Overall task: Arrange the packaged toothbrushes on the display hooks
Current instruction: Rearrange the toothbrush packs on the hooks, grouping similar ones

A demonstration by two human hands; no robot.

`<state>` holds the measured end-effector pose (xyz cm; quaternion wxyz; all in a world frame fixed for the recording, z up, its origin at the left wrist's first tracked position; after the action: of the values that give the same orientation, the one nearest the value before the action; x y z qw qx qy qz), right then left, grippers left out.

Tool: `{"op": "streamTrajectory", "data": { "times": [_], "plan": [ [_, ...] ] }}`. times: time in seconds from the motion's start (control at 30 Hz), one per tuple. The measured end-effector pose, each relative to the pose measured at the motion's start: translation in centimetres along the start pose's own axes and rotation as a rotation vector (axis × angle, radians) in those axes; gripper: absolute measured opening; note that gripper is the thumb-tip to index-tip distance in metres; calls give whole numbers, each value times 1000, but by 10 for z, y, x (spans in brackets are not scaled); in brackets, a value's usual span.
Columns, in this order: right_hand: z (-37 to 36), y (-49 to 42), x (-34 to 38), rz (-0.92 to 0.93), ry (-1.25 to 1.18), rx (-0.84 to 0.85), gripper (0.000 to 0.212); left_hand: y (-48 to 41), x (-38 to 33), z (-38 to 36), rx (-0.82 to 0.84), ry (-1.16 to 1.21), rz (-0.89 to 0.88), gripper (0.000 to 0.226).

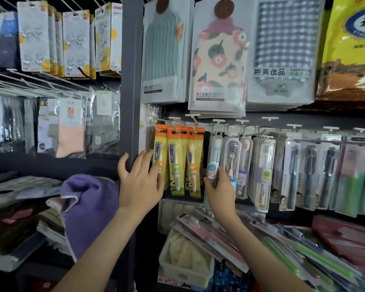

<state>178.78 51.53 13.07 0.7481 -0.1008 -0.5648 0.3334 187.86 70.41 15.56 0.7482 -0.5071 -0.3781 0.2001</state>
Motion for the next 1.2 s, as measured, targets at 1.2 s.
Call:
{"op": "streamTrajectory", "data": {
  "times": [1.2],
  "plan": [
    [58, 5, -6, -2, 248, 135, 37, 3, 2, 6, -58, 90, 6, 23]
  ]
}}
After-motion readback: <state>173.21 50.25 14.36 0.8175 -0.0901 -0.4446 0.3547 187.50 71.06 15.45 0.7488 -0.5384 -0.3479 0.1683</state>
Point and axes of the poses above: each hand's wrist, its own y-axis away from the middle knuckle, its own z-axis out of the back of the hand, x = y × z, the point moved 5 cm from there along -y, towards the middle knuckle, and after that the axes turned 12 degrees about -z, right-handed, at the moved point
